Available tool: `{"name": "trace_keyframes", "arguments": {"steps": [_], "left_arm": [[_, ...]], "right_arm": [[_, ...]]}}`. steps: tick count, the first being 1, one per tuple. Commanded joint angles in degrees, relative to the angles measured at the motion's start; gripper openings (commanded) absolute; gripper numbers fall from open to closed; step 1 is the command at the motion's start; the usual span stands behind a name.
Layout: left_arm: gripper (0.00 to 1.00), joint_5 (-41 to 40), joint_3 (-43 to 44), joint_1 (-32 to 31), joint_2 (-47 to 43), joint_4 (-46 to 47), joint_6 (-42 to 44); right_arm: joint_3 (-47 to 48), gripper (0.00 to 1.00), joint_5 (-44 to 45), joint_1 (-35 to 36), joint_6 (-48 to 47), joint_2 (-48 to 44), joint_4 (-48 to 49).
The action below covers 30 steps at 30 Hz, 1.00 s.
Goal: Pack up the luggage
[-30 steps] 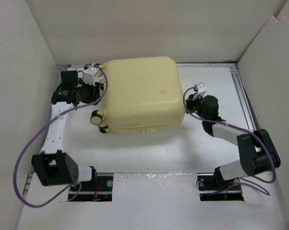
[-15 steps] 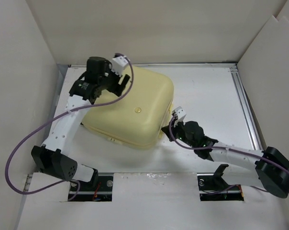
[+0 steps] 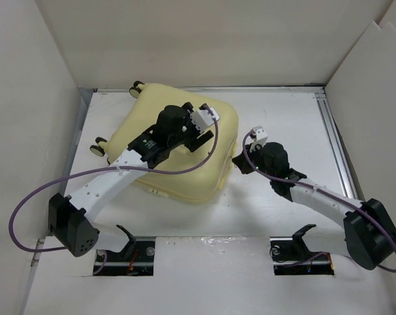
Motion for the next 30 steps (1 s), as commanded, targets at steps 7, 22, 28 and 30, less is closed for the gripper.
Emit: {"name": "trace_keyframes", "arguments": {"steps": [7,22,28,30], "left_arm": [[0.69,-4.68,-10.56,0.26,5.53,-13.90,3.38],[0.69,-1.61,-13.46,0.26,3.86,-13.90,2.32],[0.69,-1.61,-11.45,0.96,0.71,-14.95,1.45],[0.69,0.48,-3.65,4.81,-1.76,-17.92,-1.97]], "right_arm": [[10.08,0.00,1.35,-12.18,-6.52,11.09,2.49],[38.47,0.00,-7.77,-18.26,-12.92,35.41,4.86],[44.11,0.00,-21.51,-15.45,-19.71,41.07,3.02],[42.53,0.00,-21.51,-15.45,-20.23,39.76,3.02]]}}
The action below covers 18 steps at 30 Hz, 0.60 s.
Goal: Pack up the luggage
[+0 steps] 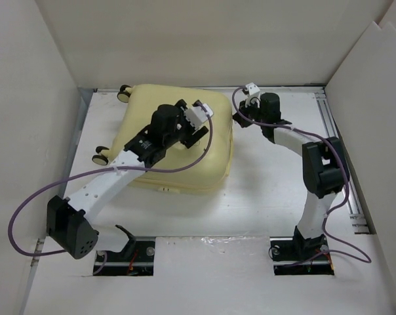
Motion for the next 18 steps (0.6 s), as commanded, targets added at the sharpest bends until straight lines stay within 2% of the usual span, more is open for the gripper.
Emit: {"name": "trace_keyframes", "arguments": {"steps": [1,2,4,5,7,8,9,11,12,14,16,17,18], "left_arm": [[0.69,4.80,4.94,6.18,-0.84,-29.72,-3.55],[0.69,7.34,12.72,14.38,-1.64,-31.83,-3.56],[0.69,17.27,19.19,24.70,-3.14,-39.35,2.03],[0.69,19.65,21.30,34.58,-4.80,-42.28,6.41],[0.69,20.99,23.26,42.99,-6.04,-47.82,19.03],[0.65,19.69,23.26,49.99,-6.57,-52.45,22.16],[0.62,18.80,21.34,53.20,-6.57,-54.76,24.71],[0.50,18.00,19.49,59.44,-6.57,-60.98,29.63],[0.31,19.14,16.95,65.65,-5.96,-61.03,30.27],[0.11,18.62,13.08,70.61,-7.00,-61.03,32.10],[0.02,18.01,7.13,74.30,-10.34,-61.03,39.48],[0.00,17.48,5.00,74.32,-13.49,-61.03,44.73],[0.00,17.48,2.89,74.32,-13.52,-61.03,44.78]], "right_arm": [[0.60,0.00,-3.32,1.67,-3.82,-1.69,4.66],[-0.53,0.00,-3.32,1.67,-3.82,-2.21,4.66],[-1.07,0.00,-3.32,1.67,-3.82,-3.10,4.66],[-1.68,0.00,-3.85,1.67,-3.82,-3.79,4.66],[-1.69,0.00,-3.85,2.19,-3.82,-4.32,4.13],[-1.69,0.00,-3.85,2.20,-3.82,-4.33,4.13],[-1.69,0.00,-2.98,2.90,-3.82,-4.33,4.13],[-1.69,0.00,-2.28,3.42,-3.82,-3.81,4.13],[-1.69,0.00,-1.66,3.43,-3.82,-3.28,4.13],[-1.08,0.00,-1.65,3.43,-3.82,-2.58,4.13],[-0.55,0.00,-1.65,3.43,-3.29,-2.05,4.13],[-0.54,0.00,-1.65,3.43,-3.29,-2.04,4.13],[-0.54,0.00,-1.65,3.43,-3.29,-2.04,4.13]]}}
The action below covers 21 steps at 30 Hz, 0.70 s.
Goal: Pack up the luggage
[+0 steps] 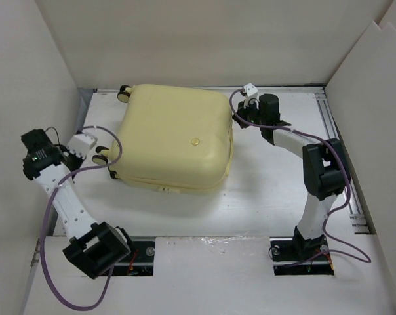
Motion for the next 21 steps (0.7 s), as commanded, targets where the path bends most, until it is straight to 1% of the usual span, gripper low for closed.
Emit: {"name": "trace_keyframes", "arguments": {"steps": [1,2,3,5,6,7,8,9,10,11,12,13,14,15,17,18,19,21], "left_arm": [[0.00,1.81,-7.07,0.64,-6.97,-6.23,16.82],[0.00,1.81,-11.61,0.12,-8.39,-6.23,18.61],[0.00,1.81,-13.49,-0.49,-9.10,-6.23,19.59],[0.06,3.38,-15.87,-2.51,-7.19,-6.23,19.60],[0.08,6.52,-15.88,-3.04,-5.61,-6.23,17.51],[0.15,8.73,-15.88,-3.05,-3.77,-3.62,14.62],[0.15,10.58,-14.83,-3.83,0.43,-0.90,10.32],[0.15,11.99,-12.30,-3.84,2.56,1.74,6.02],[0.17,13.83,-10.88,-3.84,4.67,4.20,-0.73],[0.17,13.85,-9.65,-4.36,8.26,10.23,-4.62],[0.18,13.85,-7.81,-5.33,9.95,13.25,-8.14],[0.19,11.67,-7.18,-6.47,11.36,15.89,-10.87],[0.19,9.82,-7.18,-8.04,12.68,20.88,-15.08],[0.19,7.98,-6.66,-11.63,15.39,22.84,-16.51],[0.20,5.59,-5.16,-15.16,18.56,25.49,-18.36],[0.20,4.71,-4.20,-16.57,22.23,27.15,-20.55],[0.20,4.71,-1.58,-18.93,24.18,27.86,-21.88],[0.20,5.23,1.68,-20.88,27.96,29.88,-24.34]], "right_arm": [[1.40,0.00,-2.88,2.34,0.40,-0.54,3.15],[1.40,0.00,-2.88,2.34,0.40,0.07,3.15],[1.40,0.00,-2.88,2.34,0.40,0.08,3.15],[2.02,0.00,-2.88,2.34,0.93,0.08,3.15],[2.02,0.00,-2.18,2.34,0.93,0.08,3.15],[2.02,0.00,-2.18,2.34,0.93,0.08,3.15],[2.02,0.00,-2.18,2.34,0.93,0.08,3.15],[2.02,0.00,-2.18,2.34,1.45,-0.53,3.15],[1.24,0.00,-2.18,2.34,1.46,-0.54,3.15],[0.71,0.00,-1.65,3.03,2.07,-1.32,3.15],[-0.69,0.00,-1.65,3.04,2.07,-2.20,3.93],[-1.66,0.00,-0.95,4.00,2.07,-2.73,3.94],[-2.63,0.00,0.10,4.62,2.07,-2.73,4.63],[-3.68,0.00,0.63,6.01,2.07,-3.60,4.64],[-6.93,0.00,1.51,7.43,3.38,-5.01,6.57],[-8.16,0.00,2.56,8.91,3.91,-5.54,7.18],[-10.87,0.00,3.18,9.54,5.31,-6.94,8.76],[-13.87,0.00,4.50,10.86,6.72,-8.61,10.35]]}}
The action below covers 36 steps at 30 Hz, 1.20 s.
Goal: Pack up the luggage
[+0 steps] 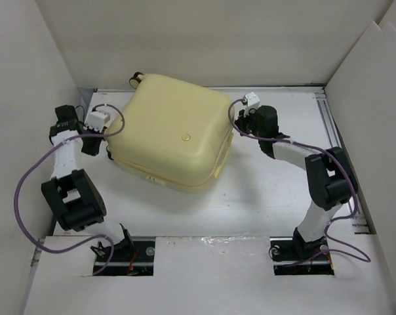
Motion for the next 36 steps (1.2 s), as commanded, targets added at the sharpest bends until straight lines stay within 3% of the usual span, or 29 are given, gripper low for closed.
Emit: {"name": "trace_keyframes", "arguments": {"steps": [1,6,8,10,11,15,18,21,22,24,25,29,31,36], "left_arm": [[0.20,3.53,4.97,-8.47,9.76,12.58,-10.17],[0.25,1.87,20.87,-12.96,19.45,17.50,-16.95],[0.33,1.07,25.97,-15.06,22.35,17.51,-18.10],[0.40,1.59,31.25,-15.08,22.36,18.99,-20.38],[0.49,1.59,32.48,-15.08,21.23,20.92,-21.53],[0.61,6.24,37.59,-16.21,15.88,22.43,-25.93],[0.66,6.35,39.43,-20.59,10.79,17.01,-20.96],[0.67,2.67,35.68,-32.36,6.82,11.64,-15.22],[0.67,1.08,33.83,-39.70,4.72,11.01,-13.73],[0.68,-2.69,29.35,-47.03,4.17,9.52,-13.19],[0.68,-4.19,28.03,-53.59,4.17,9.51,-13.19],[0.70,-14.64,19.77,-65.23,4.78,15.03,-13.80],[0.70,-19.56,14.32,-67.01,5.49,16.80,-12.49],[0.66,-22.58,5.88,-67.02,6.81,18.04,-11.96]], "right_arm": [[-6.44,0.00,-6.10,8.73,5.55,-3.87,4.30],[-15.86,0.00,-3.20,16.82,8.45,-15.03,3.78],[-19.46,0.00,-1.18,20.33,8.45,-18.89,0.20],[-21.41,0.00,1.01,21.93,8.45,-24.96,-2.54],[-22.20,0.00,3.63,23.15,8.45,-26.81,-3.86],[-25.54,0.00,3.66,23.16,8.45,-33.14,-7.29],[-27.65,0.00,5.41,23.16,8.98,-36.49,-8.35],[-28.71,0.00,6.12,22.64,8.98,-37.02,-8.35],[-28.71,0.00,6.64,22.64,8.98,-37.02,-8.35],[-30.02,0.00,6.65,21.94,9.50,-35.18,-8.35],[-30.64,0.00,6.65,20.89,10.03,-34.65,-7.57],[-36.17,0.00,6.65,17.29,15.12,-33.59,-1.78],[-39.51,0.00,6.65,15.61,18.99,-34.38,1.22],[-40.84,0.00,14.11,13.59,21.46,-37.63,1.75]]}}
